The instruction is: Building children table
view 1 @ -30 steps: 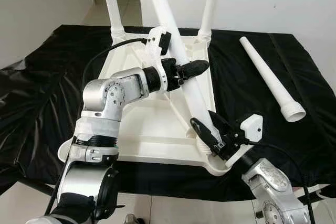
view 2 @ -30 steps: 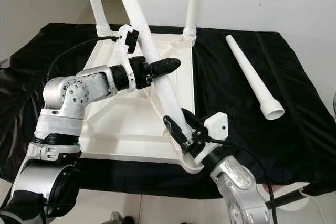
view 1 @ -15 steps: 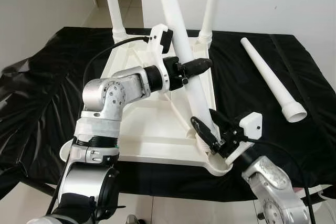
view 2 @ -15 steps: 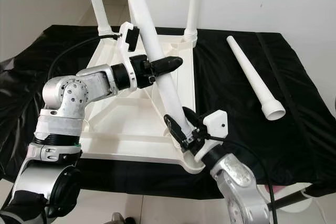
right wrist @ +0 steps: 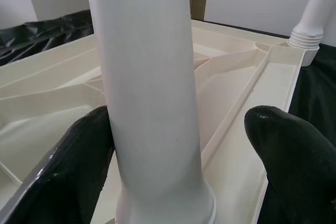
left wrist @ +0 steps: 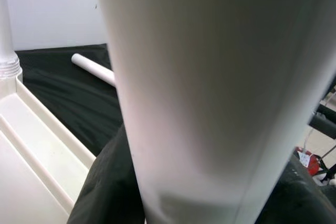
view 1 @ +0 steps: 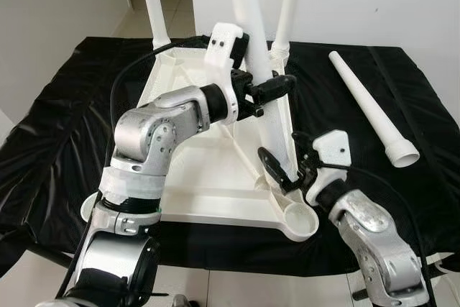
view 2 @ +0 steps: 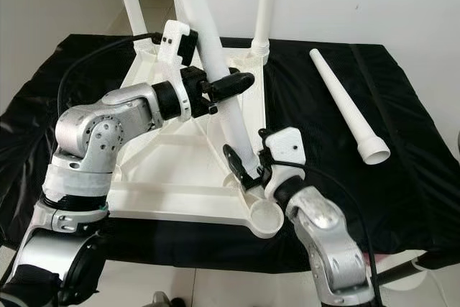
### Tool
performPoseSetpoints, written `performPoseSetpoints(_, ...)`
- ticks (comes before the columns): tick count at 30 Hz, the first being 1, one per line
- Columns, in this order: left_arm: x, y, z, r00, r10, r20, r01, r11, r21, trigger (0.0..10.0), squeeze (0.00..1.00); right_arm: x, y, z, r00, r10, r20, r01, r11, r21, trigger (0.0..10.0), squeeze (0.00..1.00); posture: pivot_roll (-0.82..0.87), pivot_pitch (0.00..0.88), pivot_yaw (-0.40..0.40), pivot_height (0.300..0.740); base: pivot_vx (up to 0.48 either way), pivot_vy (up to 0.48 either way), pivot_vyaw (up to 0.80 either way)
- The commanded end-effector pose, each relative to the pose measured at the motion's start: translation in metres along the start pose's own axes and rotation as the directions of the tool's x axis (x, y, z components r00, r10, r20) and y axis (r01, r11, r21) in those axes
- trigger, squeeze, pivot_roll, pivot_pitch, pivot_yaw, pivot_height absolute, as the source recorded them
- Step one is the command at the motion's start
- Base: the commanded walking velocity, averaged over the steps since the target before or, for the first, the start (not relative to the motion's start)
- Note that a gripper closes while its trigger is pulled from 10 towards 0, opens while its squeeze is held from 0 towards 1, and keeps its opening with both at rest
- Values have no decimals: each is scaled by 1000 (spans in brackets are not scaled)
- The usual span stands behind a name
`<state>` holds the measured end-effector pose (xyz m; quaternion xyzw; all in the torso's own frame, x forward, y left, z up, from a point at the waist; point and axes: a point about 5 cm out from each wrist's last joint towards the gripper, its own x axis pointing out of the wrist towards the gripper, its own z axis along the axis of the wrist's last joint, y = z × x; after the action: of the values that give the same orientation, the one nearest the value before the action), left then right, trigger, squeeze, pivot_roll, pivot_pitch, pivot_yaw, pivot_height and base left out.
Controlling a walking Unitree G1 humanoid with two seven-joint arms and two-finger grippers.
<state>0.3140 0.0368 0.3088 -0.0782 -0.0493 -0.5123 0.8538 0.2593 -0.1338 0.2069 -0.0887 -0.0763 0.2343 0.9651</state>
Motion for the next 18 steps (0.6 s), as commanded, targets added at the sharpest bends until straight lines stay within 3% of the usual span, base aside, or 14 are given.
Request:
performPoseSetpoints(1,1,-7,1,1000,2,27,-3,999,33,10000,0,4,1,0,999,15,-29,-16,999,-29,10000,0,-58,113,42,740,0,0,0)
performPoseSetpoints(8,5,-19,-5,999,6,40,-7,999,45,10000,0,18,1,3,997,35,-76,-40,996,-74,10000,0,-60,113,40,740,0,0,0)
performPoseSetpoints(18,6,-20,-5,999,4,50,-5,999,32,10000,0,30,4,6,993,40,-111,-47,997,-65,10000,0,-55,114,36,740,0,0,0)
